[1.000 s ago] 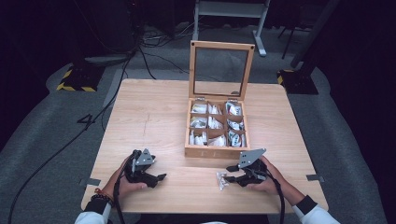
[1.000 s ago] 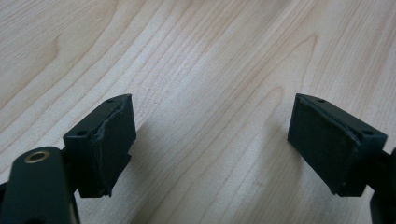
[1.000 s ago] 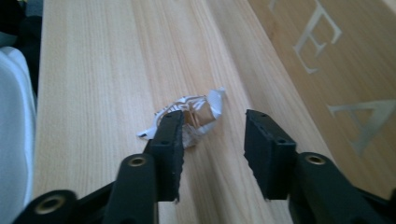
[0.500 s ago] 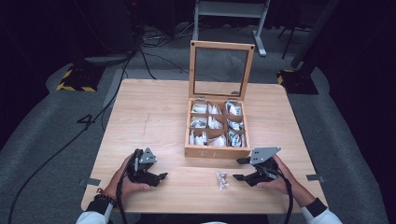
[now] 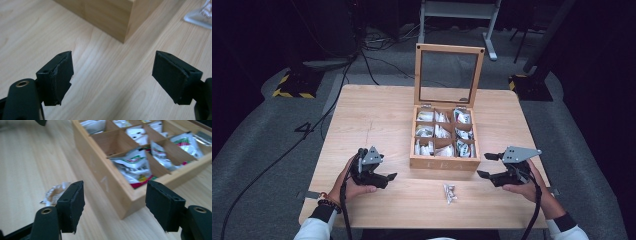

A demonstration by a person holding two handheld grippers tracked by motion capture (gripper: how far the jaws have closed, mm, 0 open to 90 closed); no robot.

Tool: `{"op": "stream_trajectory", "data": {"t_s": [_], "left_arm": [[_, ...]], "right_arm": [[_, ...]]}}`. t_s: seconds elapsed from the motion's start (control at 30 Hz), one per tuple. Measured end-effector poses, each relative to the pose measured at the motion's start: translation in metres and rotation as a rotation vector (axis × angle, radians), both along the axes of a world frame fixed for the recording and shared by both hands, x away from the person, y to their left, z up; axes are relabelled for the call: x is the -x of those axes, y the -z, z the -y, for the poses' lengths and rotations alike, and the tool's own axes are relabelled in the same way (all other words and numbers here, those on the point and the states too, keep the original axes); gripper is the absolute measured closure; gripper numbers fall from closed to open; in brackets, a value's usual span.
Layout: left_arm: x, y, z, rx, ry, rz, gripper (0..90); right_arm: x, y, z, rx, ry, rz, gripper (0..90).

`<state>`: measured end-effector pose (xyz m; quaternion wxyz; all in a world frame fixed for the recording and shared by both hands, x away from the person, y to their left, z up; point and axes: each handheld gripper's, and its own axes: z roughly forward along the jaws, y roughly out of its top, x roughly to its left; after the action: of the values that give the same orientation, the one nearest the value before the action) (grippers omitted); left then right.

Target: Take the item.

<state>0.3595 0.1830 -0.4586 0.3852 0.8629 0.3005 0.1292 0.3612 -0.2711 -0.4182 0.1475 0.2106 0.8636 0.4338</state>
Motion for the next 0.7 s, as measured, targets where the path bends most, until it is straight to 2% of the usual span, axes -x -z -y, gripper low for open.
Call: {"op": "stream_trajectory", "data": {"t_s": [0.1, 0.17, 0.27, 0.33, 0.43, 0.47, 0.63, 0.67, 0.7], "left_arm": [[-0.007, -0.008, 0.006, 0.021, 0.016, 0.011, 16.9], [-0.011, -0.013, 0.010, 0.028, 0.028, 0.018, 16.8], [-0.020, -0.020, 0.013, 0.065, 0.040, 0.024, 17.8], [-0.029, -0.025, 0.016, 0.067, 0.024, 0.033, 16.5], [-0.039, -0.030, 0.020, 0.082, 0.020, 0.038, 16.1], [-0.044, -0.031, 0.022, 0.082, 0.010, 0.053, 16.1], [-0.066, -0.042, 0.029, 0.094, -0.029, 0.079, 16.2], [-0.070, -0.045, 0.031, 0.089, -0.038, 0.093, 16.2], [-0.075, -0.047, 0.033, 0.090, -0.043, 0.091, 16.4]], "right_arm": [[-0.008, -0.001, 0.007, 0.011, 0.047, 0.015, 31.4], [-0.014, -0.002, 0.012, -0.003, 0.078, 0.014, 31.2], [-0.027, -0.005, 0.016, -0.006, 0.107, 0.013, 31.4], [-0.037, -0.007, 0.018, -0.005, 0.130, 0.035, 34.0], [-0.050, -0.011, 0.018, -0.011, 0.150, 0.029, 33.6], [-0.055, -0.012, 0.018, -0.014, 0.157, 0.027, 33.7], [-0.078, -0.016, 0.020, -0.077, 0.214, 0.019, 33.5], [-0.082, -0.017, 0.020, -0.079, 0.223, 0.013, 33.5], [-0.087, -0.018, 0.020, -0.084, 0.238, 0.012, 33.5]]}}
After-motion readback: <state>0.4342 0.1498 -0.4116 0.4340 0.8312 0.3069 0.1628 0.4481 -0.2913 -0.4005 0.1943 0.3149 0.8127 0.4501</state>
